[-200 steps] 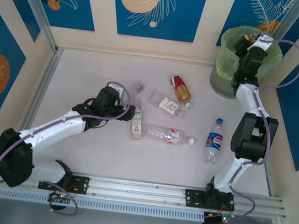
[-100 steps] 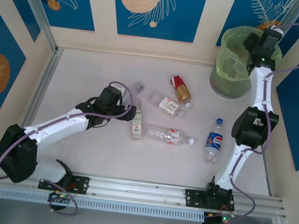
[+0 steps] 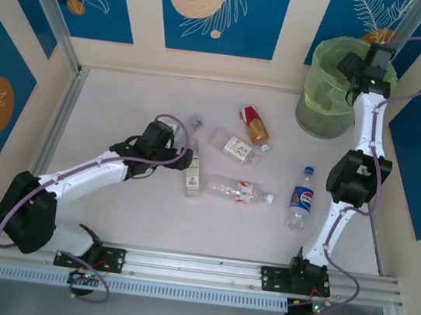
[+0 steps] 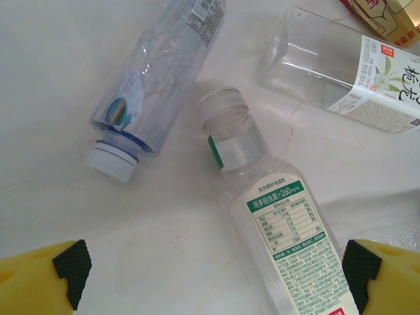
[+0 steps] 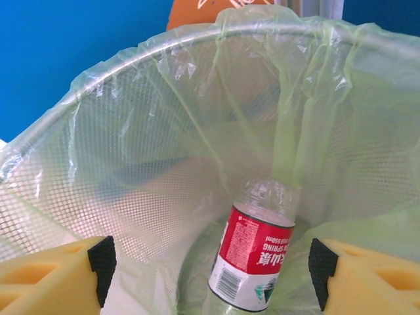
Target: Put the plastic bottles in the bin
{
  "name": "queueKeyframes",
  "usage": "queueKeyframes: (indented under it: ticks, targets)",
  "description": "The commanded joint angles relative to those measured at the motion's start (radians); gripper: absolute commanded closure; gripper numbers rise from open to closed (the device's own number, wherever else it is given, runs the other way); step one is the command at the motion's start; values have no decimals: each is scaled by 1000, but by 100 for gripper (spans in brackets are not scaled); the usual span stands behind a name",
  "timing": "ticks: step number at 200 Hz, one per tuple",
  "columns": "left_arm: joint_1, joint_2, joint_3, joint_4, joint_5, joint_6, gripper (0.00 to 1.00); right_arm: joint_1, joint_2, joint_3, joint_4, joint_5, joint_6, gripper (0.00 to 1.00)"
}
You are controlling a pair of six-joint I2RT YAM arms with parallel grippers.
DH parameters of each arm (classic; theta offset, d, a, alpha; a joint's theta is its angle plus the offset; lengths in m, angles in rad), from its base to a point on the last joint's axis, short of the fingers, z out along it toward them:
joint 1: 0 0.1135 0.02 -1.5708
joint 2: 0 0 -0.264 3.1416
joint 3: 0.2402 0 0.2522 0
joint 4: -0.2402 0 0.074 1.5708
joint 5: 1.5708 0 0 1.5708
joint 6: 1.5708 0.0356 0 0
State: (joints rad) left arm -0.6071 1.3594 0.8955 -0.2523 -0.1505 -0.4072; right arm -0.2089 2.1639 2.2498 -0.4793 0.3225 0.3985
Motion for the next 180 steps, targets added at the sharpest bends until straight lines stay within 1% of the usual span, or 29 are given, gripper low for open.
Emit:
queueKeyframes:
  ticks: [1,22,48,63,83,109,147,164,180]
  targets:
    - [-9,6,25,-9,1,-19,0,3,-22,23,-17,-29,18,18]
    - [-9,4,19,-11,-2,-24,0,5,-40,-3,3,-56,40,16]
    - [-9,-3,13,-18,-7,-27,0,6,-88,-104,114,-95,65,14]
    - [-9,-11,4,-18,-14,-27,0,10,-125,-175,207,-119,69,9]
    - [-9,-22,-11,-13,-26,-32,0,16,-178,-279,348,-124,68,0]
    - [-8,-29,-20,-7,-32,-35,0,19,-239,-381,469,-141,74,0]
    - [-9,-37,-30,9,-18,-33,0,26,-311,-478,546,-162,62,1]
    - [-8,-41,-35,17,-17,-33,0,27,-341,-510,569,-164,35,1]
    - [-8,-43,-41,26,-17,-40,0,29,-370,-564,635,-171,-15,0]
